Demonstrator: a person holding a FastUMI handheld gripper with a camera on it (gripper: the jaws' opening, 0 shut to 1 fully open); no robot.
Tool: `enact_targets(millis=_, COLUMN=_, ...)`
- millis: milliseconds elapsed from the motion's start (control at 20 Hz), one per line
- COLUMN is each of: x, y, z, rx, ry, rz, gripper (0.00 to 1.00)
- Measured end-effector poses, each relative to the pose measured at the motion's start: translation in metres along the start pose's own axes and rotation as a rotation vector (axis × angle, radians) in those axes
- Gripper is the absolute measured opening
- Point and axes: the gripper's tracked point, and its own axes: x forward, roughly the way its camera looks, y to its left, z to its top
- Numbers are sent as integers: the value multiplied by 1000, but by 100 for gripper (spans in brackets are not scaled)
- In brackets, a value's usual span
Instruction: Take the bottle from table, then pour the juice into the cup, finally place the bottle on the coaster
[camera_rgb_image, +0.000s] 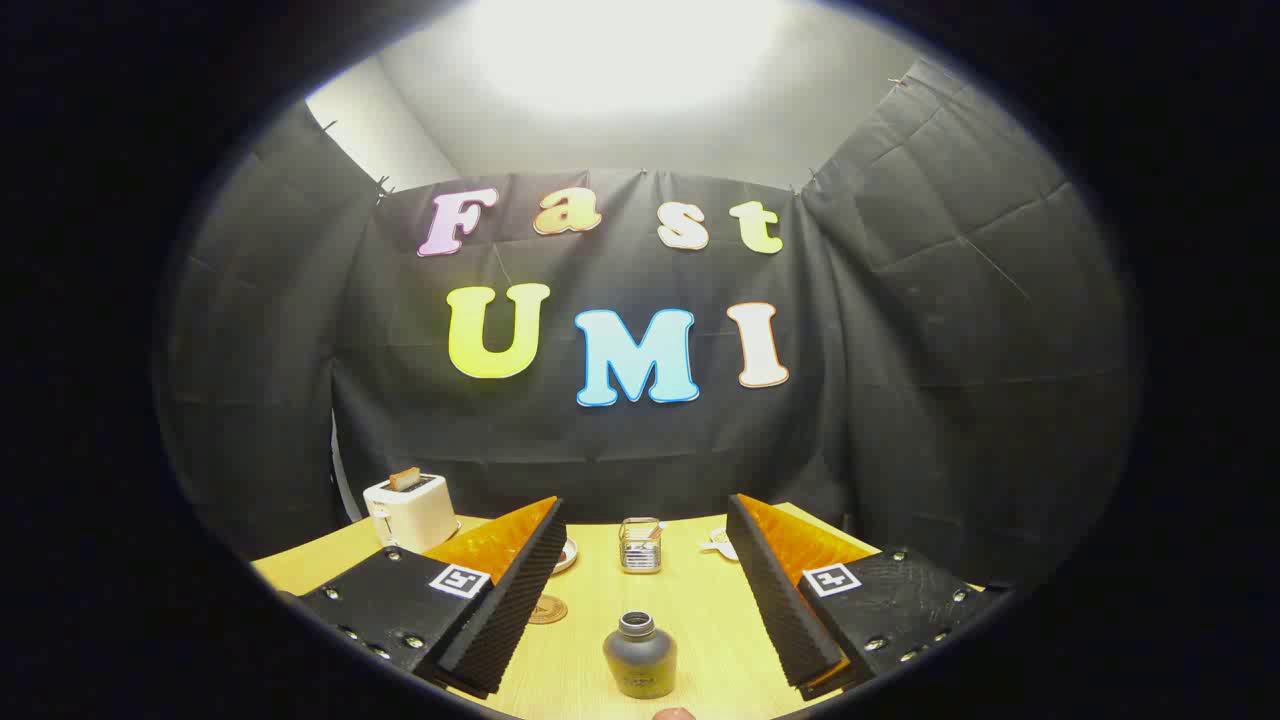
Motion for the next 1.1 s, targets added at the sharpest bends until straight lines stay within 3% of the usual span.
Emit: enact_targets(millis=1100, x=-1, y=1, z=8, rx=15, ry=-8, rz=5, gripper=98)
